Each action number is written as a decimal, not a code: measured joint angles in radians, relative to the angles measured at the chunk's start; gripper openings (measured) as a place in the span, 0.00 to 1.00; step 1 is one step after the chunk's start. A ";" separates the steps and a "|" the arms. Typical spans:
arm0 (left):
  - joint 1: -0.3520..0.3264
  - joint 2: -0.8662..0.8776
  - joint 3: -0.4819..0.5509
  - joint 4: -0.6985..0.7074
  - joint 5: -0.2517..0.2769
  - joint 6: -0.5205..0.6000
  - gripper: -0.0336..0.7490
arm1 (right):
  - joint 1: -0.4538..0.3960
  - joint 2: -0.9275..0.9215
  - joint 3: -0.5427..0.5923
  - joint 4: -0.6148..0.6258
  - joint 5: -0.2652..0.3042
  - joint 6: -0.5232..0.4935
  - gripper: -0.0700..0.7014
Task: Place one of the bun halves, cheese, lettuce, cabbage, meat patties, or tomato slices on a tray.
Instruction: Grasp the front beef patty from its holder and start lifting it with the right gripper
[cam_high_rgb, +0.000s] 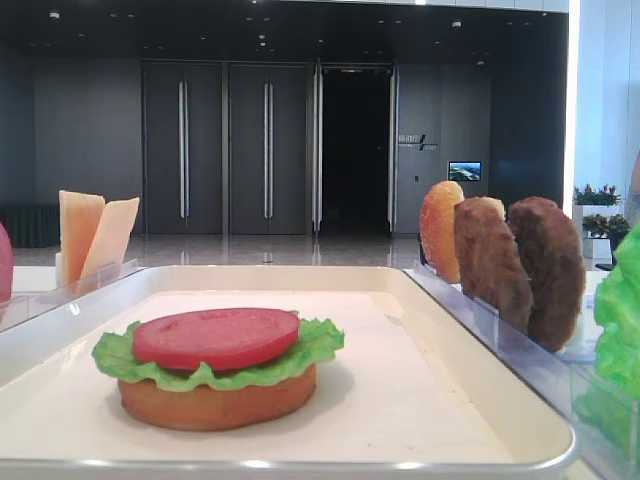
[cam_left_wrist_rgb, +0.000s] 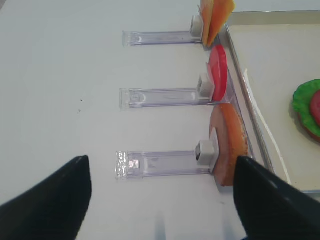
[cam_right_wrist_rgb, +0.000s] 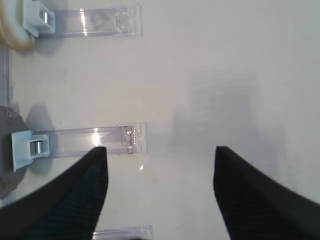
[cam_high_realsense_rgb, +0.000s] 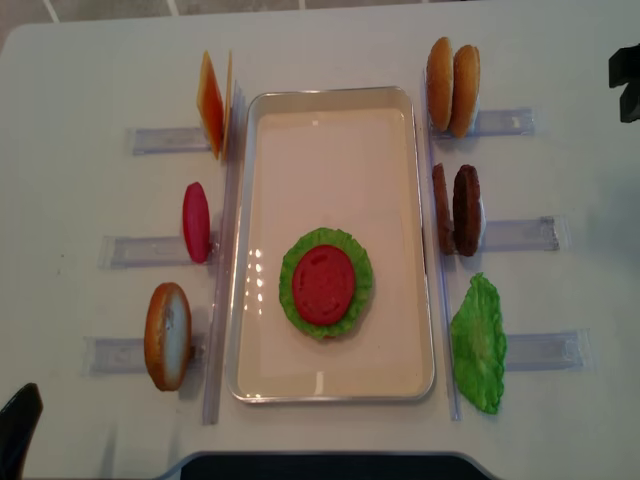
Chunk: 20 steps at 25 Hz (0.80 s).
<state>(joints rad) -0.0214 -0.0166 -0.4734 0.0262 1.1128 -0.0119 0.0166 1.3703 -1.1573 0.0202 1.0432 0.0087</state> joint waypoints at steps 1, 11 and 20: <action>0.000 0.000 0.000 0.000 0.000 0.000 0.93 | 0.000 0.009 -0.007 0.000 0.000 0.000 0.69; 0.000 0.000 0.000 0.000 0.000 0.000 0.93 | 0.013 0.024 -0.076 0.003 0.134 0.017 0.69; 0.000 0.000 0.000 0.000 0.000 0.000 0.93 | 0.214 0.024 -0.117 0.004 0.158 0.207 0.69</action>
<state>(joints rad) -0.0214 -0.0166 -0.4734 0.0262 1.1128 -0.0119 0.2301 1.3946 -1.2739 0.0243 1.2016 0.2155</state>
